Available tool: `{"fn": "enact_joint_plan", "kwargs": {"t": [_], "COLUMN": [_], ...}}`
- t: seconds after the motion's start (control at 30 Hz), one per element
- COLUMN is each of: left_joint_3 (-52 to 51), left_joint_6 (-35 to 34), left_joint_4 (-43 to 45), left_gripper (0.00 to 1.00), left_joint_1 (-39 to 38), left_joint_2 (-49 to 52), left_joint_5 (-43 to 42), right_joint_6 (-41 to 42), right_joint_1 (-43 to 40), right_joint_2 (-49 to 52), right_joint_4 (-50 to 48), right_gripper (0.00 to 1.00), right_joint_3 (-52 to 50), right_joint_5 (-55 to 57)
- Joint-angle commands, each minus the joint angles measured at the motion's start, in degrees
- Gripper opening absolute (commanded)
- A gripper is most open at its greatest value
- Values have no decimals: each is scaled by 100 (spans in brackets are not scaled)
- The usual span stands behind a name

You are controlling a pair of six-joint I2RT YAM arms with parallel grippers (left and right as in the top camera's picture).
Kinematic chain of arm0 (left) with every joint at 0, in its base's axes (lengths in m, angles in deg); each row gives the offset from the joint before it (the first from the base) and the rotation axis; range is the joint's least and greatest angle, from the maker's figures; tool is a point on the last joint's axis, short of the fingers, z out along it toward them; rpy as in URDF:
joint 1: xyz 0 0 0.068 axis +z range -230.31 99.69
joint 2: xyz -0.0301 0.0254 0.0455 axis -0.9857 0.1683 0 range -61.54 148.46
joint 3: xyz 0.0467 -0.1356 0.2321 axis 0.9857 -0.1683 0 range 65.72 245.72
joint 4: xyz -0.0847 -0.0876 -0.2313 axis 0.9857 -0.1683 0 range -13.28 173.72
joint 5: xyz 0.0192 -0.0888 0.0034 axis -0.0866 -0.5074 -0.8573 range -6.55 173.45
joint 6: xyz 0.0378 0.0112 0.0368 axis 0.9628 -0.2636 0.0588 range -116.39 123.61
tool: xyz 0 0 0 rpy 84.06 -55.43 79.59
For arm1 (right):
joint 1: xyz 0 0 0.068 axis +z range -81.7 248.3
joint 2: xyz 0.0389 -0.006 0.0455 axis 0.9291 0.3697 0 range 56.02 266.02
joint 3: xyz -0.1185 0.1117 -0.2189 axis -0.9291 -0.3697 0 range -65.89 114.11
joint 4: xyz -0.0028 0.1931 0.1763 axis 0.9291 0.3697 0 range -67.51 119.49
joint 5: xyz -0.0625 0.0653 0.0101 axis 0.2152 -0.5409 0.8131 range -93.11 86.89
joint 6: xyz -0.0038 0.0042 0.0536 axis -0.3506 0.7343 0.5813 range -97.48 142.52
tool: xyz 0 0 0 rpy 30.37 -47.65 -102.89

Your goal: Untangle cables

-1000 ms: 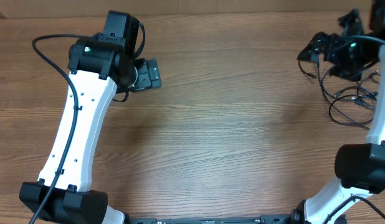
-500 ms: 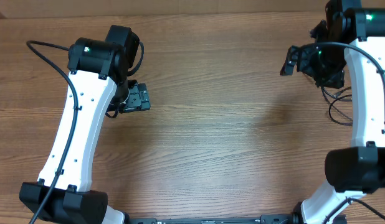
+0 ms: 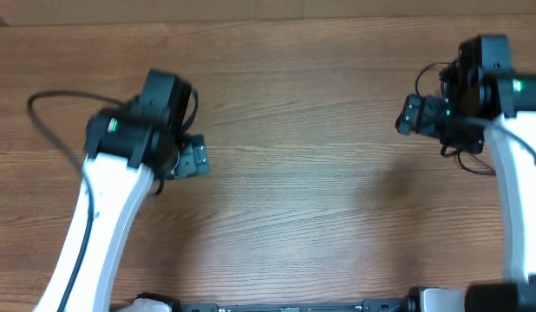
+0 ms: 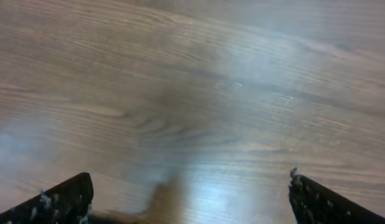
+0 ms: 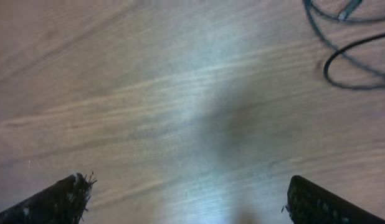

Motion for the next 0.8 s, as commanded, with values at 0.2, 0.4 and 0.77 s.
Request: {"fn": "enact_joint_plan", "kwargs": {"t": [0.2,0.4,0.77], "left_joint_3": [-2474,-2883,-2889], "left_joint_6": [304,170,175], "left_joint_4": [1729,1775,1775], "left_gripper": [99,100,99], "left_joint_1": [-37,-37,-37], "left_joint_2": [-2973,-3893,-3888], "left_joint_5": [118,70,72], "right_joint_6": [-26,-173,-170], "right_joint_1": [0,0,0], "right_joint_2": [-2144,-2970,-2918], "right_joint_4": [-1268,-1491,-1425], "right_gripper": [100,100,100], "right_joint_3": [-1626,-1993,-1993], "right_joint_5": [59,103,101]}}
